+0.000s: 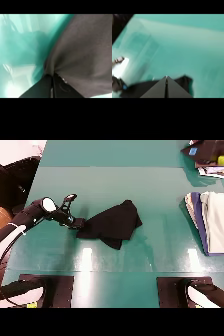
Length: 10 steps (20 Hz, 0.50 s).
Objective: Fold the shirts.
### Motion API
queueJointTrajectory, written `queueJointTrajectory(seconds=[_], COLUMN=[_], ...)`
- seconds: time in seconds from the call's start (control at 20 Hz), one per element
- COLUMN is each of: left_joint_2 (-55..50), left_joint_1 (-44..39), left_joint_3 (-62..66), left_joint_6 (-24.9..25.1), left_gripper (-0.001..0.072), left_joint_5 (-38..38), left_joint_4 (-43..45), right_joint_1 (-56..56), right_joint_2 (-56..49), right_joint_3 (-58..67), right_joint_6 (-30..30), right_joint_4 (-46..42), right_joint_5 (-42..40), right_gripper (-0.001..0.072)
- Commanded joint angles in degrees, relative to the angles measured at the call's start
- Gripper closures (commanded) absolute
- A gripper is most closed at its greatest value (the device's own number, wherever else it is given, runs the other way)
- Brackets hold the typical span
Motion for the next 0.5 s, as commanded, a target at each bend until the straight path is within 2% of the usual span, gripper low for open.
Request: queueJointTrajectory(seconds=[0.0,0.1,0.15,0.2,0.25,0.45], left_joint_2=[0.8,2.1,2.3,2.3,2.3,2.2], left_joint_1=[0.2,0.2,0.2,0.1,0.1,0.1], left_joint_3=[4.4,9.1,11.1,12.8,13.9,14.3], left_joint_6=[0.1,0.1,0.1,0.1,0.1,0.1], left_gripper=[0.0682,0.0682,0.0682,0.0682,0.0682,0.0681], left_joint_5=[-0.4,-0.7,-0.5,-0.4,0.5,2.2], left_joint_4=[4.5,7.1,7.4,7.3,7.3,7.1], right_joint_1=[0.0,0.0,0.0,0.0,0.0,4.1], right_joint_2=[-0.2,-0.2,-0.6,-1.8,-3.6,-13.9], right_joint_3=[-9.2,-17.1,-21.9,-25.4,-28.3,-34.1], right_joint_6=[0.9,3.3,3.7,3.7,3.7,2.6], right_joint_4=[-2.1,-6.6,-8.7,-9.0,-8.3,-3.4], right_joint_5=[1.4,0.7,0.0,0.1,0.2,-3.3], right_gripper=[0.0692,0.069,0.0652,0.0481,0.0363,0.0364])
